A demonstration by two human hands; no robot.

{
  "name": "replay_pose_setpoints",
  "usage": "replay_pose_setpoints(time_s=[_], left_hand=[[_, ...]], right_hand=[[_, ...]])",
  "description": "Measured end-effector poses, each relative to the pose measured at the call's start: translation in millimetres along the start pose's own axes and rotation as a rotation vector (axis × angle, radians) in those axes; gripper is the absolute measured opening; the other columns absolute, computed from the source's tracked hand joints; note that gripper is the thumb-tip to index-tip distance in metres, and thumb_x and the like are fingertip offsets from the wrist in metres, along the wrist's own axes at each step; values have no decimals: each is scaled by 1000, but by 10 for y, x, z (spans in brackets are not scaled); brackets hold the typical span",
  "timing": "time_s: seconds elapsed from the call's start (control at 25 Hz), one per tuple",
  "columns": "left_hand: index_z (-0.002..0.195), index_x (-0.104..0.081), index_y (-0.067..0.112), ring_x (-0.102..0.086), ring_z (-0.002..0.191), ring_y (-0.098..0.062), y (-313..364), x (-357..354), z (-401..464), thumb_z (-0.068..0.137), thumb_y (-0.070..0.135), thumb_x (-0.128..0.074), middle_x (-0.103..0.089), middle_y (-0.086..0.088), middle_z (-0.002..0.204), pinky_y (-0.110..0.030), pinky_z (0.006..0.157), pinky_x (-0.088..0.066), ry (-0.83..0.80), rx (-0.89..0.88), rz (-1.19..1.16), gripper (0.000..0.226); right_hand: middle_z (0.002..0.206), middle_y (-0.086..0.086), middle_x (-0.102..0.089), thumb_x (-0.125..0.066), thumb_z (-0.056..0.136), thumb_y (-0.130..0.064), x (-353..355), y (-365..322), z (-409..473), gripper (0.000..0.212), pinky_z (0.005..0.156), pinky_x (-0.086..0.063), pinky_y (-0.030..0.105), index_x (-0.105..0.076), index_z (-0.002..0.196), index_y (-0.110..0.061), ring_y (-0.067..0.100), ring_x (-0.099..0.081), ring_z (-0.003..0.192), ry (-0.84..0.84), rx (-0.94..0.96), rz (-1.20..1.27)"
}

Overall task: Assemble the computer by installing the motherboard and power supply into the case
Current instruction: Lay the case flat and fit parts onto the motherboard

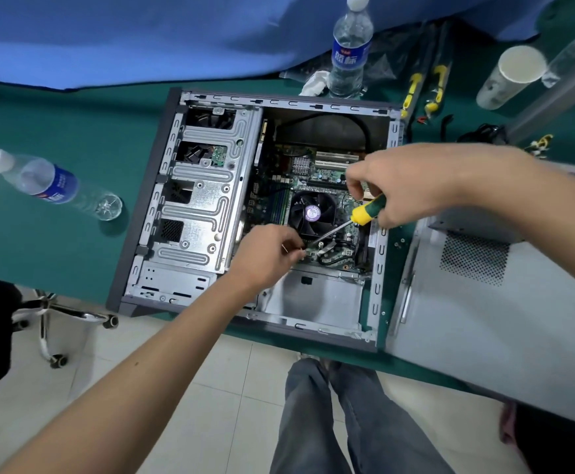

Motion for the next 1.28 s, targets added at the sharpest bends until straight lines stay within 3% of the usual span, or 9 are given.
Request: replay_pose_setpoints(time_s=[0.16,0.28,0.36,0.44,0.6,0.72,0.88,1.04,1.28], left_hand=[[97,-75,14,-66,85,-17,100,-302,80,88,21,-75,-73,-1,92,-26,78,-52,-150,14,24,12],[92,-74,16,-67,86,-20,201,-484,174,86,23,-76,-74,-2,92,-23,69,-46,-212,6,49,9],[89,-73,20,-67,86,-19,252,-583,235,85,25,-77,-74,0,93,-26,74,-51,-235,1,79,8],[79,-69,24,-67,82,-18,276,-686,260,84,25,-77,-73,3,85,-32,78,-55,-258,29,53,10],[63,-60,24,-70,62,-17,266,-856,283,85,23,-74,-62,12,57,-31,71,-58,-268,100,26,26],[68,-64,23,-67,60,-16,245,-883,311,86,25,-73,-60,16,56,-31,72,-58,-238,100,24,20],[78,-68,24,-70,62,-20,190,-882,328,89,26,-70,-69,7,69,-30,70,-57,-229,118,-44,12],[97,-75,24,-68,90,-23,205,-945,385,88,33,-66,-74,0,91,-30,70,-51,-137,76,203,16],[94,-73,18,-67,90,-32,195,-1069,414,85,29,-65,-73,-8,92,-31,65,-44,-54,109,301,17]], right_hand=[[79,-10,-67,-83,73,-34,187,-63,-10,26,52,-39,24,-60,84,-31,3,-59,60,64,72,197],[73,-7,-67,-77,77,-32,187,-159,7,15,51,-38,24,-63,79,-28,0,-55,55,85,85,214],[71,-5,-65,-70,80,-26,126,-215,32,6,45,-37,18,-64,80,-26,-2,-53,52,14,77,187],[67,-8,-61,-67,81,-24,59,-265,53,3,41,-35,16,-65,81,-24,-1,-52,50,-40,74,142],[69,-5,-62,-62,80,-19,-82,-324,98,4,49,-38,29,-65,81,-23,12,-52,58,-65,84,91],[66,-6,-60,-61,79,-17,-109,-337,121,7,52,-43,31,-64,77,-24,12,-54,61,-40,93,90],[60,-9,-57,-61,79,-17,-83,-347,145,9,48,-36,28,-62,74,-25,10,-53,56,4,107,77],[63,-9,-55,-62,79,-17,-136,-372,176,10,48,-35,27,-61,73,-25,10,-51,59,24,116,48],[69,-9,-57,-62,76,-12,-239,-352,191,13,55,-44,30,-60,75,-25,13,-55,67,15,126,56]])
Point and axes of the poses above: each hand's wrist, its own z-axis towards the middle knuckle, its own x-axis out of the back of the hand, y = z × x, the point moved 3 cm from there along z, towards the middle knuckle
